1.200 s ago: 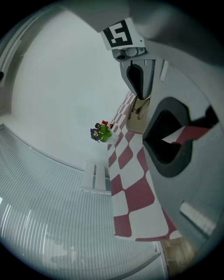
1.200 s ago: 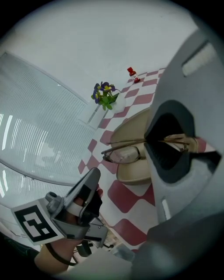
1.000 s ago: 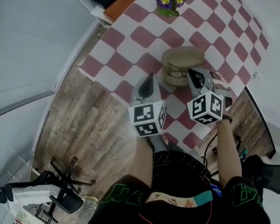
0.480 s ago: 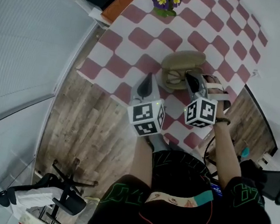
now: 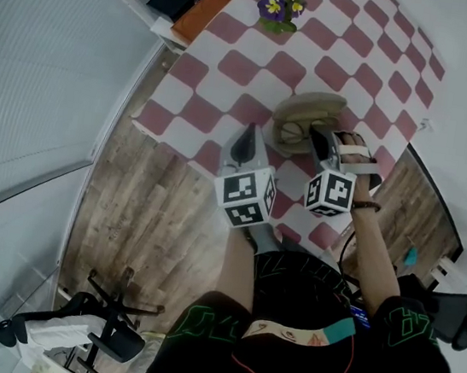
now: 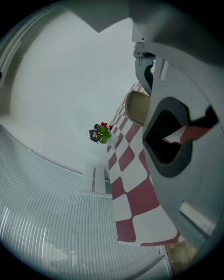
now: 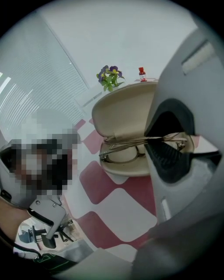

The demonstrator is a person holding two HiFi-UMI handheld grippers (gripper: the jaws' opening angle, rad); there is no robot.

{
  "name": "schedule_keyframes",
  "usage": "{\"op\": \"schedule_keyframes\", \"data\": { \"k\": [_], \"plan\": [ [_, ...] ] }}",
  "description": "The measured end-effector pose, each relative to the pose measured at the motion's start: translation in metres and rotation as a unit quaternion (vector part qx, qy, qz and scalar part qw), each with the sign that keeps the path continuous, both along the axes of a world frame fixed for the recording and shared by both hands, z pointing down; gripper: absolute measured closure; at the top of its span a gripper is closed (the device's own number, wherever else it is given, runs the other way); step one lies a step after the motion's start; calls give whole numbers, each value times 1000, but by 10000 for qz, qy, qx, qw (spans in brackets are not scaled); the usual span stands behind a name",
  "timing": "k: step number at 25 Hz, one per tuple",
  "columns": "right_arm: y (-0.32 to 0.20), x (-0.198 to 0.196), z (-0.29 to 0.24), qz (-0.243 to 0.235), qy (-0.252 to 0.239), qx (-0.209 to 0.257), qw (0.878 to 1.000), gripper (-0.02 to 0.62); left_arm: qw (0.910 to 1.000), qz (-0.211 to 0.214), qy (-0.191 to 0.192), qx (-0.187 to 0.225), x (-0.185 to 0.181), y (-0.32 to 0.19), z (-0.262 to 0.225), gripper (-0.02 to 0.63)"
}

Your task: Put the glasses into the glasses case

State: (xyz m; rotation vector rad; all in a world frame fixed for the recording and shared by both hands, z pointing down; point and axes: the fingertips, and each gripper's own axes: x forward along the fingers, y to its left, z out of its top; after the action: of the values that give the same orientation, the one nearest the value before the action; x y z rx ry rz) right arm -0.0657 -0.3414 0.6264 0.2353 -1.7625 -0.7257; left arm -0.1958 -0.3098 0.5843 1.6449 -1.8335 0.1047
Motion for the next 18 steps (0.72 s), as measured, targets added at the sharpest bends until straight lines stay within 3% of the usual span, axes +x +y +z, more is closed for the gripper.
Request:
{"op": "schedule_keyframes", "data": {
  "k": [5, 18],
  "plan": [
    [-4, 3, -4, 149, -42, -22, 9999, 497, 10000, 24, -44, 70, -5, -1, -7, 595],
    [-12, 6, -40, 841, -788, -98, 9933, 497, 9987, 296, -203, 353, 1, -15, -34, 595]
  ]
}}
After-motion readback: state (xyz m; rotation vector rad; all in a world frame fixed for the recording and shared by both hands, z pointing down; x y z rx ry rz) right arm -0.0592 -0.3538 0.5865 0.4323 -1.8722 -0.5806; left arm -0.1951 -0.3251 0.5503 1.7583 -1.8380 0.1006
